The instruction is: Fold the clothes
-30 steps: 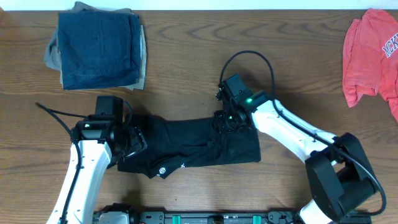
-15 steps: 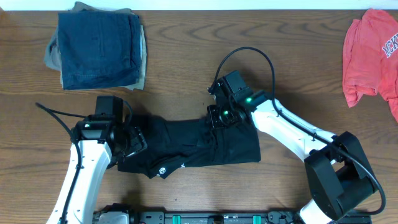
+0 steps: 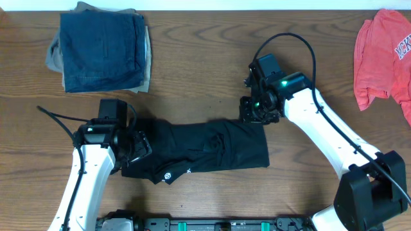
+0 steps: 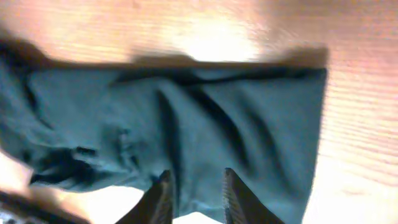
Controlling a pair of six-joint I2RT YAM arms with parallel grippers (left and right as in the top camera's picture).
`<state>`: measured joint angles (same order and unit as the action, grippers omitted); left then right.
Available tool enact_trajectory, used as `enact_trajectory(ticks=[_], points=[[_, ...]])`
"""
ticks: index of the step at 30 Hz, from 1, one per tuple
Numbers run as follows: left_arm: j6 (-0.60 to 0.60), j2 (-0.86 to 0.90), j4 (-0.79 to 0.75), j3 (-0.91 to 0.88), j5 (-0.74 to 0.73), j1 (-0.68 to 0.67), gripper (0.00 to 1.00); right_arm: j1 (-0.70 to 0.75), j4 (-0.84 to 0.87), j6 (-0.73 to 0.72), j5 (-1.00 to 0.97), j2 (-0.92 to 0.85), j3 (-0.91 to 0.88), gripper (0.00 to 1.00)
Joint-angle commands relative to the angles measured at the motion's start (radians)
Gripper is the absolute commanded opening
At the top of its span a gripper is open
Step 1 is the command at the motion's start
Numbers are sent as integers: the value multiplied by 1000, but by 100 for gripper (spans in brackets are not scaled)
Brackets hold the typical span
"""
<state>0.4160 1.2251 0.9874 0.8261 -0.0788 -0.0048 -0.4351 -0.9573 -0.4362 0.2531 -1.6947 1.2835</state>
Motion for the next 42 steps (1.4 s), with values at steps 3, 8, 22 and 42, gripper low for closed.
enact_trajectory(ticks=[3,8,22,42], points=[[9,-2,-9,-3,8,3,80,-19,74,-31,-13,-14,-108,15],[8,-2,-6,-3,8,3,80,-65,232,-83,85,-14,-212,10],[8,-2,-1,-3,8,3,80,-248,405,-204,95,-48,-283,7],[8,-2,8,-3,8,3,88,-109,101,-63,50,58,-38,24]])
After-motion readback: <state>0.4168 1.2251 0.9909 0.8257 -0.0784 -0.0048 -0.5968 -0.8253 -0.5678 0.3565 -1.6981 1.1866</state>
